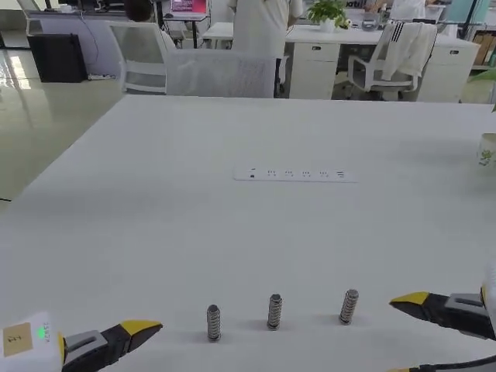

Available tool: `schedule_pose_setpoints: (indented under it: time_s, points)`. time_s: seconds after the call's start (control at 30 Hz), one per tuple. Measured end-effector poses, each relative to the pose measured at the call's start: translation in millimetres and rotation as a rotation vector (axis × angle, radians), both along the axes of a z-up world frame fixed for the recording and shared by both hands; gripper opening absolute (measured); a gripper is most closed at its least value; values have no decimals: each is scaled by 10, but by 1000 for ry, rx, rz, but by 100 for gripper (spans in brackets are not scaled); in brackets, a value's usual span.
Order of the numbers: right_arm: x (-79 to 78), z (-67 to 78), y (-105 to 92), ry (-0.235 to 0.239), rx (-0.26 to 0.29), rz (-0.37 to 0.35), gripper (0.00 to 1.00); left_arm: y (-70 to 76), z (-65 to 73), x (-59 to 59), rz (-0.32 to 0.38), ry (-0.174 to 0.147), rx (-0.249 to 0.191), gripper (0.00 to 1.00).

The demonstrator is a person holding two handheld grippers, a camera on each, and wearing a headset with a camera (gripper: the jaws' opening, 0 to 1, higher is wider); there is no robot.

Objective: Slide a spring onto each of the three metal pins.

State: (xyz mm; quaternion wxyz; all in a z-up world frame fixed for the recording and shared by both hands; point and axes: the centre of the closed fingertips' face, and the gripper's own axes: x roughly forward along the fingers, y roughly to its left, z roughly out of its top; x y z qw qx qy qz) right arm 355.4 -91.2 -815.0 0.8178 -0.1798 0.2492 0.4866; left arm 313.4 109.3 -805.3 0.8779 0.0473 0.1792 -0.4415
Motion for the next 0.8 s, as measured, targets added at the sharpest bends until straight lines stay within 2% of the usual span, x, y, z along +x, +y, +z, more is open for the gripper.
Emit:
schedule_pose_setpoints:
  time_s: [0.27, 0.8]
  points:
    - [46, 20, -41, -27, 23, -7, 75, 9, -26, 14, 7, 12, 1, 74]
    - [60, -13, -79, -12, 45, -22, 81, 21, -53, 40, 25, 28, 6, 81]
